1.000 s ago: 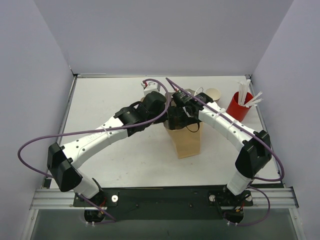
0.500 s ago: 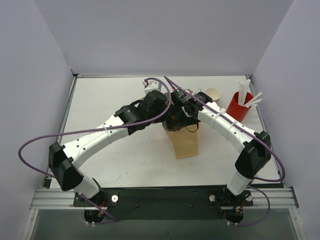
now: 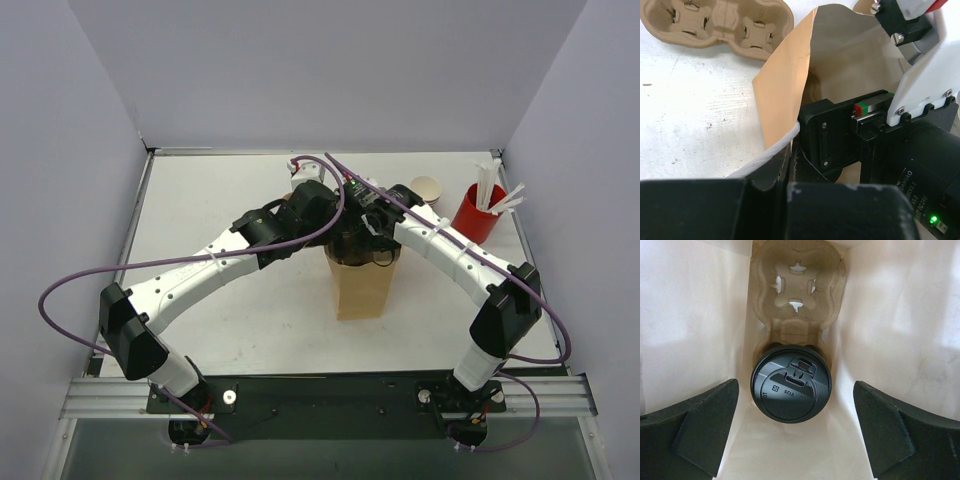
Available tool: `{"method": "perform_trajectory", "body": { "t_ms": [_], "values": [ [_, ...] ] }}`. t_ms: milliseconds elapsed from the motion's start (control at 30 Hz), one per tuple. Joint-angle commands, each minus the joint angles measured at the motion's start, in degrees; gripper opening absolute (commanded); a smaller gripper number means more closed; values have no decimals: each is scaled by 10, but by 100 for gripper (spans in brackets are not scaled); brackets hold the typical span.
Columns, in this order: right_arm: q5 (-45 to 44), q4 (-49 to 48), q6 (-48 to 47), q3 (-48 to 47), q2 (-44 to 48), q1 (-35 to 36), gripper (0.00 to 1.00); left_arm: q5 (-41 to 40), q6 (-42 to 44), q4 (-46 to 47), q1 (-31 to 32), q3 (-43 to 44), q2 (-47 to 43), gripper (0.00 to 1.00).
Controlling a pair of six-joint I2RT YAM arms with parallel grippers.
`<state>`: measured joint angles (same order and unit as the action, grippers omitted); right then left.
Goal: Pack the takeout coffee
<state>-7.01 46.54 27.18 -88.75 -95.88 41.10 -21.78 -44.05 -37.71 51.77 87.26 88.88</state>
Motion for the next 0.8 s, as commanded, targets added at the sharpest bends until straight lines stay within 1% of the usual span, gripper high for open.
{"method": "perform_trajectory", "body": {
  "t_ms": [0,500,767],
  "values": [
    [-7,17,-5,-27,13,13,93,14,3,29,4,33,2,0],
    [-12,29,-13,-41,23,7,93,6,-19,23,1,10,-5,0],
    [-11,32,-14,-33,27,-1,93,3,-27,23,-1,-3,-10,0]
  ]
}}
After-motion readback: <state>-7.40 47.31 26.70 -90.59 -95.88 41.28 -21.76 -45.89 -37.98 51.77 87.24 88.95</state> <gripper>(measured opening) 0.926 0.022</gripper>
